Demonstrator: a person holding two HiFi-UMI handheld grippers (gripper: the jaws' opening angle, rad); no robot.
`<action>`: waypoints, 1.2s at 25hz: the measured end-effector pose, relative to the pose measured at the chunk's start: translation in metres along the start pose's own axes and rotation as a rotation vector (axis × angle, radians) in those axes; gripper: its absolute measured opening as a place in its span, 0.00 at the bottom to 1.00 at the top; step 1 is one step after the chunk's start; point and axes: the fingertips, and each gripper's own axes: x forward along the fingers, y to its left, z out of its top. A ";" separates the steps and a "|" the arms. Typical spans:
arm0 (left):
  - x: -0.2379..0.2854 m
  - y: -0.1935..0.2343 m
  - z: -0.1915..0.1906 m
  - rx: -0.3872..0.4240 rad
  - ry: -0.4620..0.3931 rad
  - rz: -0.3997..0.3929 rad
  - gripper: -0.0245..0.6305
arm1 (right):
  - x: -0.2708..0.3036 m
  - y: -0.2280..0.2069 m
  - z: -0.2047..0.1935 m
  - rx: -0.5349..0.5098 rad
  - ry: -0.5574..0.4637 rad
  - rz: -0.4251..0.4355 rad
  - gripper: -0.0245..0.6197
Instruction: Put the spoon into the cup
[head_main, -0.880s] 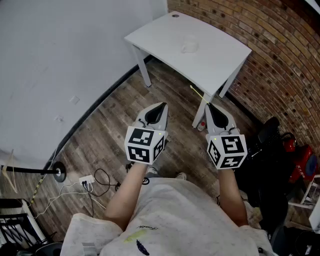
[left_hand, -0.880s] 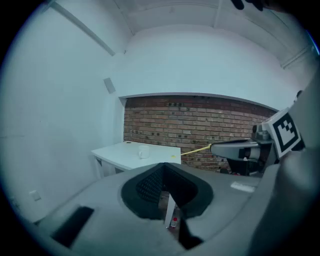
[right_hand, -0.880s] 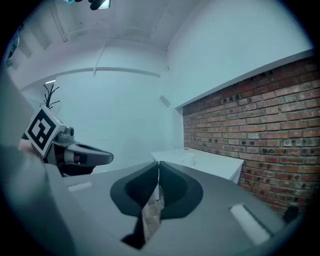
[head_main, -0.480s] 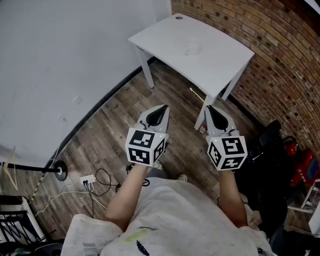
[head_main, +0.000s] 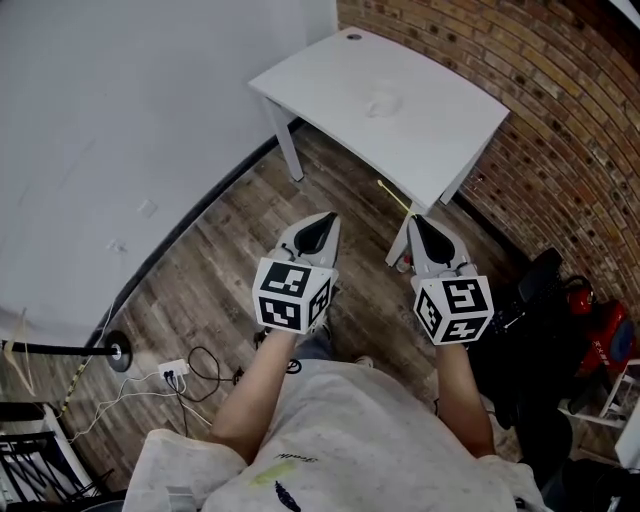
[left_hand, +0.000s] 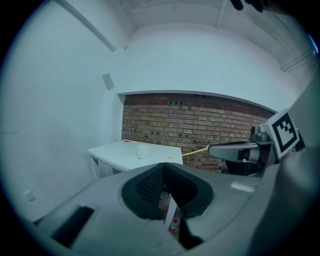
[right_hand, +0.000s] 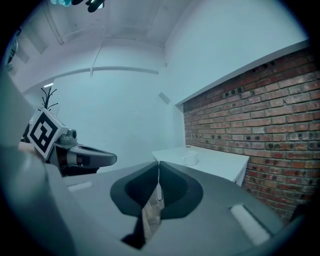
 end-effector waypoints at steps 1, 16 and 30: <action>0.006 0.004 0.001 -0.002 0.001 -0.006 0.03 | 0.006 -0.002 0.001 0.000 0.003 -0.003 0.06; 0.096 0.092 0.031 -0.029 0.015 -0.104 0.03 | 0.121 -0.025 0.025 -0.007 0.051 -0.078 0.06; 0.137 0.186 0.057 -0.020 0.012 -0.167 0.03 | 0.211 -0.015 0.040 0.014 0.075 -0.147 0.06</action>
